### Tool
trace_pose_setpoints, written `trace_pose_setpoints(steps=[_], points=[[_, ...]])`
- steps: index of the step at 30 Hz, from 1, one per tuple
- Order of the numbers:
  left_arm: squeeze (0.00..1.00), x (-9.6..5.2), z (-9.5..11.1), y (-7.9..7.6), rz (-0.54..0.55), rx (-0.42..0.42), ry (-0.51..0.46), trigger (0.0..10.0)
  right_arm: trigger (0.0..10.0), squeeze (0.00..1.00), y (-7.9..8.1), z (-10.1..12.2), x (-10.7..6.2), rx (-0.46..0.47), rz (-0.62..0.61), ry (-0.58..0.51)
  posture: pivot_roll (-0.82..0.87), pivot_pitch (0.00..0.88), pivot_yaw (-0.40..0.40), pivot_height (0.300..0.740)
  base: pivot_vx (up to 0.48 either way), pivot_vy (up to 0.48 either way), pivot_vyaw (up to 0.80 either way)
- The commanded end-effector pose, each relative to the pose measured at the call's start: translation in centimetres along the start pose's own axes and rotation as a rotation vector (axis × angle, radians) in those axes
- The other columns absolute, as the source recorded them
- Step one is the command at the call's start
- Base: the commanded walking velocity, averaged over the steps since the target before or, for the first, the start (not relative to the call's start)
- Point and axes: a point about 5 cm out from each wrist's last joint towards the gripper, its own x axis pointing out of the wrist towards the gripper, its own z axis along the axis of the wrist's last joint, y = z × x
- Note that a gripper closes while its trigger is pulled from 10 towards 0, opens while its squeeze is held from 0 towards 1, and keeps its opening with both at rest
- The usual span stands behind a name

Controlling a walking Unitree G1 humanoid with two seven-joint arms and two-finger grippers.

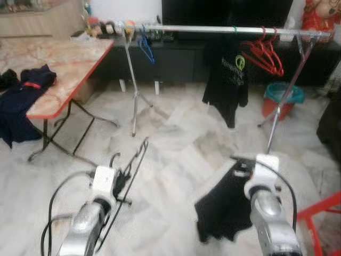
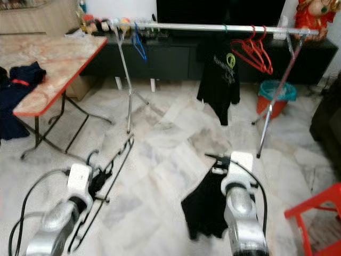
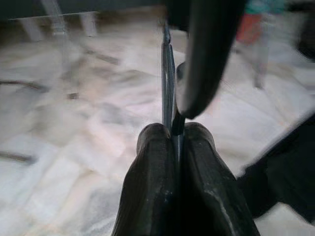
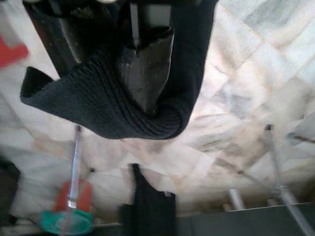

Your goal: Hang hanger

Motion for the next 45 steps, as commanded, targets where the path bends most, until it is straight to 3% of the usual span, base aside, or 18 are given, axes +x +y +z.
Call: trace_pose_setpoints(steps=[1, 4, 5, 7, 9, 12, 17, 19, 23, 26, 29, 34, 45], points=[[0.00, 0.1, 0.6, -0.2, -0.066, 0.030, 0.016, 10.0, 10.0, 0.00, -0.2, 0.6, 0.2, 0.001, -0.035, -0.013, 0.00, 0.000, 0.038, 0.740, 0.000, 0.000, 0.00], [0.00, 0.2, 1.3, -0.3, -0.134, 0.038, 0.035, 10.0, 10.0, 0.00, -0.5, 0.8, 0.5, 0.009, -0.067, 0.000, 0.00, 0.000, 0.039, 0.740, 0.000, 0.000, 0.00], [0.00, 0.2, 1.7, -0.6, -0.193, 0.050, 0.051, 10.0, 10.0, 0.00, -0.8, 1.0, 0.8, 0.068, -0.101, 0.017, 0.00, 0.000, 0.039, 0.740, 0.000, 0.000, 0.00], [0.00, 0.2, 1.9, -0.8, -0.222, 0.053, 0.062, 10.0, 10.0, 0.00, -1.0, 1.1, 0.9, 0.099, -0.119, 0.028, 0.00, 0.000, 0.041, 0.740, 0.000, 0.000, 0.00], [0.00, 0.2, 3.0, -1.5, -0.338, 0.113, 0.088, 10.0, 10.0, 0.00, -1.5, 1.6, 1.4, 0.198, -0.193, 0.064, 0.00, 0.000, 0.045, 0.740, 0.000, 0.000, 0.00], [0.00, 0.2, 3.4, -1.8, -0.386, 0.137, 0.104, 10.0, 10.0, 0.00, -1.4, 2.0, 1.7, 0.225, -0.193, 0.072, 0.00, 0.000, 0.047, 0.740, 0.000, 0.000, 0.00], [0.00, -0.2, 5.0, -3.0, -0.578, 0.182, 0.146, 10.0, 10.0, 0.00, -0.5, 3.5, 2.7, 0.230, -0.194, 0.085, 0.00, 0.000, 0.058, 0.740, 0.000, 0.000, 0.00], [0.00, -0.3, 5.7, -3.6, -0.648, 0.197, 0.164, 10.0, 10.0, 0.00, 0.0, 3.9, 3.2, 0.368, -0.231, 0.157, -0.01, 0.000, 0.063, 0.740, 0.000, 0.000, 0.00], [0.00, -0.2, 6.3, -3.9, -0.661, 0.208, 0.160, 10.0, 10.0, 0.00, 0.5, 4.6, 3.5, 0.413, -0.245, 0.164, -0.01, 0.000, 0.068, 0.740, 0.000, 0.000, 0.00], [0.00, 0.0, 7.4, -4.5, -0.683, 0.195, 0.140, 10.0, 10.0, 0.00, 2.0, 6.6, 3.8, 0.562, -0.233, 0.168, -0.01, 0.000, 0.069, 0.740, 0.000, 0.000, 0.00], [0.00, 0.0, 7.7, -4.8, -0.691, 0.197, 0.141, 10.0, 10.0, 0.00, 2.8, 8.1, 3.9, 0.608, -0.218, 0.154, 0.00, 0.000, 0.069, 0.740, 0.000, 0.000, 0.00], [0.00, -0.2, 7.7, -5.6, -0.743, 0.185, 0.159, 10.0, 10.0, 0.00, 4.0, 9.9, 4.0, 0.636, -0.206, 0.143, -0.01, 0.000, 0.065, 0.740, 0.000, 0.000, 0.00], [0.00, -1.0, 8.4, -7.1, -0.852, 0.149, 0.166, 10.0, 10.0, 0.00, 5.8, 11.7, 3.8, 0.670, -0.154, 0.148, -0.01, 0.000, 0.058, 0.740, 0.000, 0.000, 0.00]])
